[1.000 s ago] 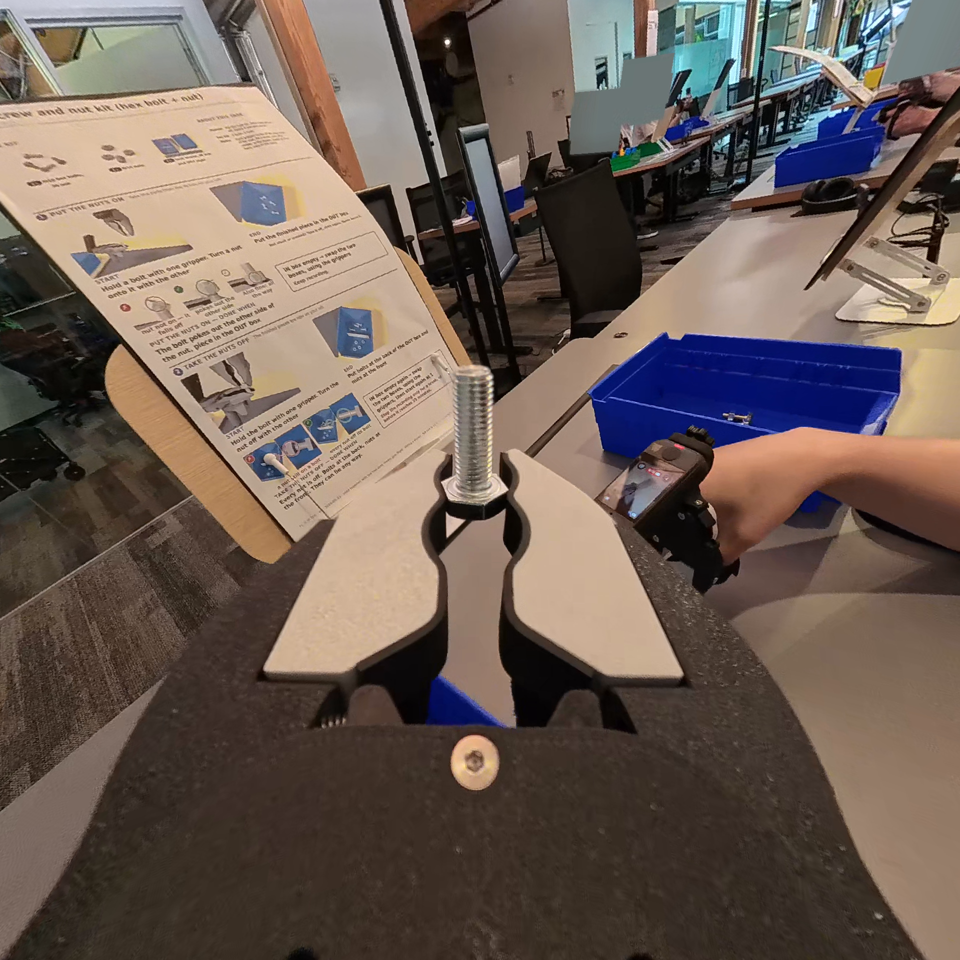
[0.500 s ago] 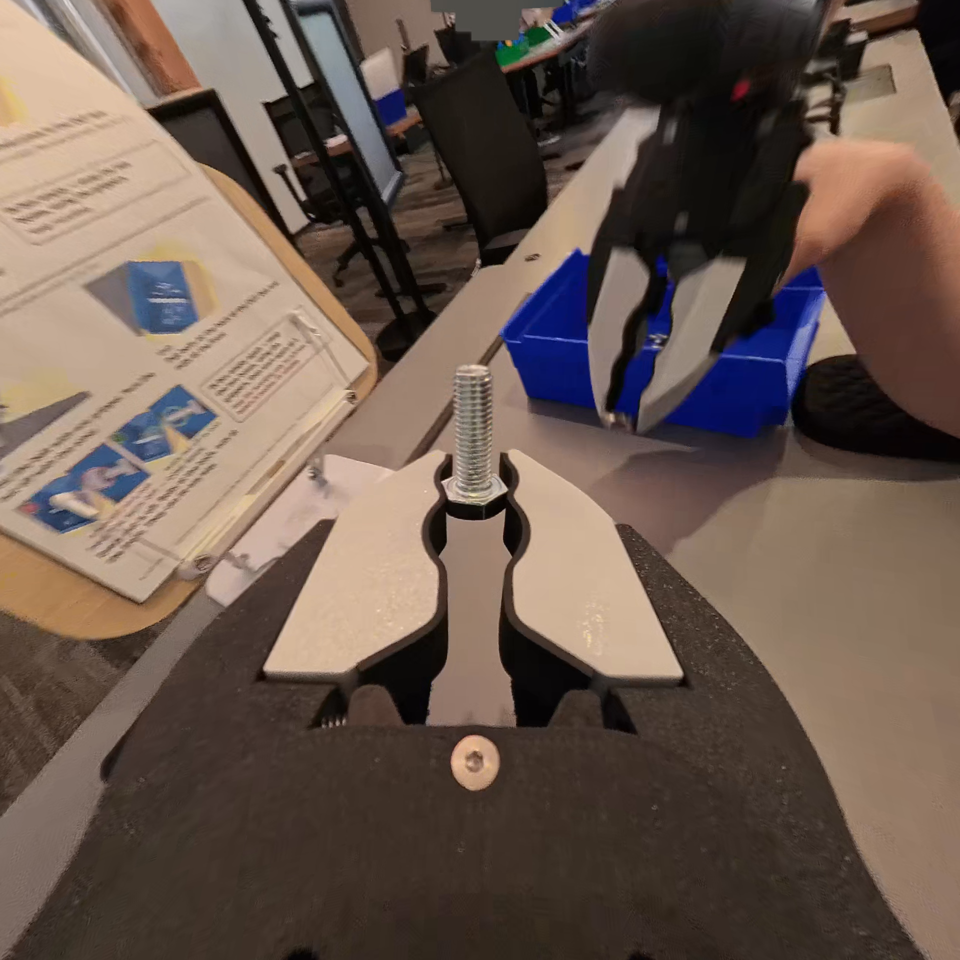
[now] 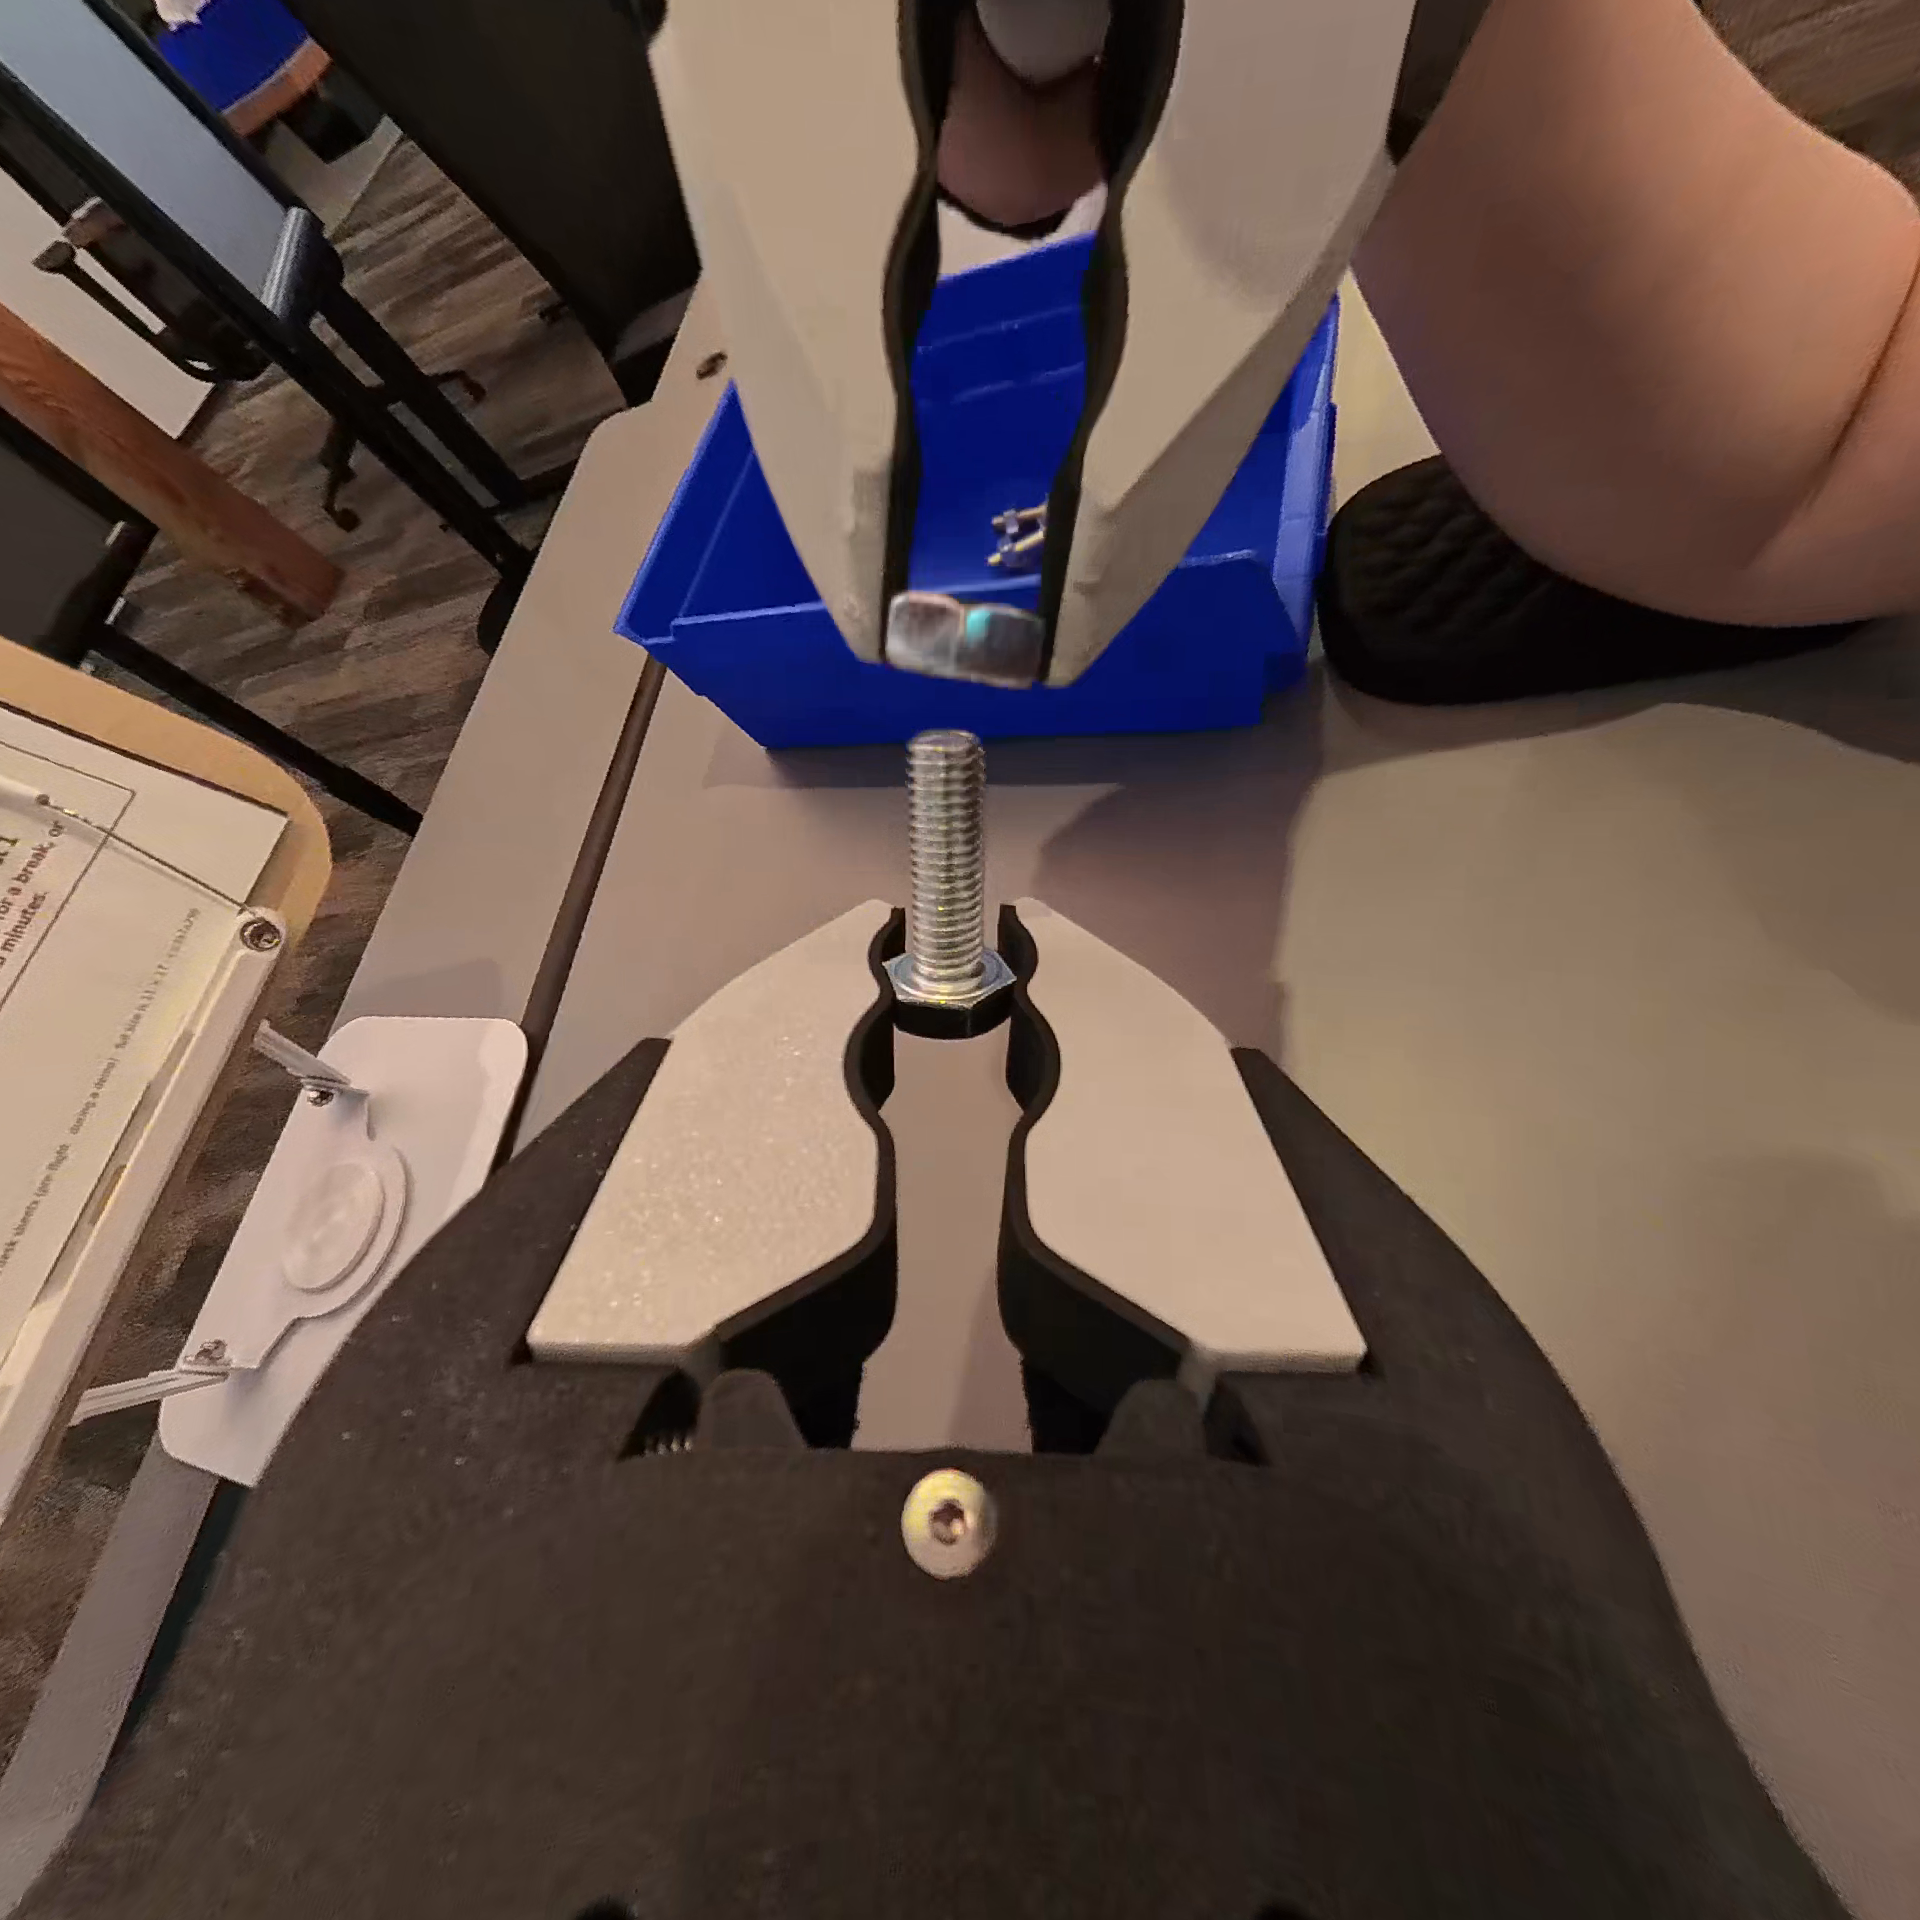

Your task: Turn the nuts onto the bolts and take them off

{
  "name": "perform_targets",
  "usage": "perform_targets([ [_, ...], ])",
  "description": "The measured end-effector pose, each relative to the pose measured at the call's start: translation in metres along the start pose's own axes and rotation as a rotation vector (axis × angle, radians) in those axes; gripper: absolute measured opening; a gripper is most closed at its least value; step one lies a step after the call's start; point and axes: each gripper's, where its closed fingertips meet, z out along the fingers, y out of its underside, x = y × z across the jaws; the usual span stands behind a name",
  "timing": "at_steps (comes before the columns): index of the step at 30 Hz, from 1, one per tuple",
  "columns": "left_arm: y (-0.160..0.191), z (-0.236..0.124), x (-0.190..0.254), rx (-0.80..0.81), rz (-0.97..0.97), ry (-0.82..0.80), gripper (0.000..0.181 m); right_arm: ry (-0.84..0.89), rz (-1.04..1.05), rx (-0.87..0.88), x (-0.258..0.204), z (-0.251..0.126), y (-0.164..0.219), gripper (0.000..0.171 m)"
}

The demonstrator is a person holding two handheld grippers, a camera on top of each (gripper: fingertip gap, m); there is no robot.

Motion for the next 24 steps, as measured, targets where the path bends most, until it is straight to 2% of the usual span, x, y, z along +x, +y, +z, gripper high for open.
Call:
perform_targets([
  [12,0.019,0.01,0.014,-0.139,0.095,0.032,0.016,-0.075,-0.102,-0.121,-0.018,0.013,0.019,0.018],
  [19,0.021,0.011,0.025,-0.149,0.152,0.077,0.016,-0.12,-0.143,-0.125,-0.029,0.012,0.02,0.018],
  [24,0.021,0.01,0.012,-0.153,0.107,0.013,0.016,-0.081,0.077,-0.138,-0.015,0.014,0.016,0.018],
])
